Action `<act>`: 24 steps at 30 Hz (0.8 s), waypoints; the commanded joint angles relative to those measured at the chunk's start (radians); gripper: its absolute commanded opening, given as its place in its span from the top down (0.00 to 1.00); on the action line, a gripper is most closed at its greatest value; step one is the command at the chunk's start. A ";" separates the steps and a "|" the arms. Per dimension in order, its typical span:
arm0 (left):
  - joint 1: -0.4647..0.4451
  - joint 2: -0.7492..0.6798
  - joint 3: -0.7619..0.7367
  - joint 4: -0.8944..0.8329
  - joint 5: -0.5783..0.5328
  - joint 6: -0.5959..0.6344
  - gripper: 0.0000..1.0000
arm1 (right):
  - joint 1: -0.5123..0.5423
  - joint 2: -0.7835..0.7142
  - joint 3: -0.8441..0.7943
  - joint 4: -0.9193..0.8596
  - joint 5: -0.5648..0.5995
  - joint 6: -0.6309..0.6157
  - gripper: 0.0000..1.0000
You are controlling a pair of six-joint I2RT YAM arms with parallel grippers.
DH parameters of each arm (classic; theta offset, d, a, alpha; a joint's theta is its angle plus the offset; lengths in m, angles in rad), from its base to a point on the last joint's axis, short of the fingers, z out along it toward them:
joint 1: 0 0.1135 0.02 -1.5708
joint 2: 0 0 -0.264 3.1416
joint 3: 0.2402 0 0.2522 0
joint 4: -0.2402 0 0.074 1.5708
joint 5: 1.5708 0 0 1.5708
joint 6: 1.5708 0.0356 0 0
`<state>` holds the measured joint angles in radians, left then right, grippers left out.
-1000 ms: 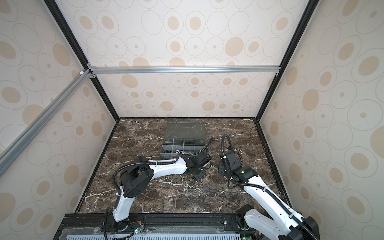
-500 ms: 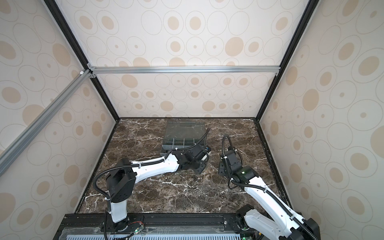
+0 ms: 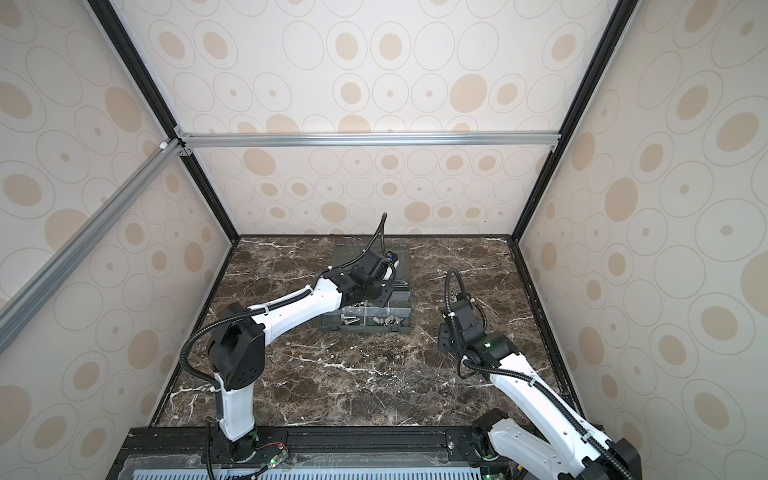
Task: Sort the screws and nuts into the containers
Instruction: 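Carry the black bolt over the organizer and release it into the bolt compartment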
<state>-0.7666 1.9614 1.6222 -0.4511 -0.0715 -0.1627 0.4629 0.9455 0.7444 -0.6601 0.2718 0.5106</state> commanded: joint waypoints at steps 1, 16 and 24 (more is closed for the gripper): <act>0.011 0.037 0.049 -0.031 -0.008 0.047 0.97 | -0.010 0.004 0.030 -0.029 0.027 -0.025 0.45; 0.032 0.097 0.097 -0.032 -0.049 0.033 0.67 | -0.025 0.033 0.037 0.017 -0.042 -0.087 0.45; 0.045 0.043 0.067 -0.027 -0.048 -0.012 0.59 | -0.025 0.050 0.000 0.096 -0.151 -0.101 0.45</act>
<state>-0.7368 2.0586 1.6775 -0.4656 -0.1047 -0.1497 0.4446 0.9920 0.7624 -0.6121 0.1848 0.4229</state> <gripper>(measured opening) 0.406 0.546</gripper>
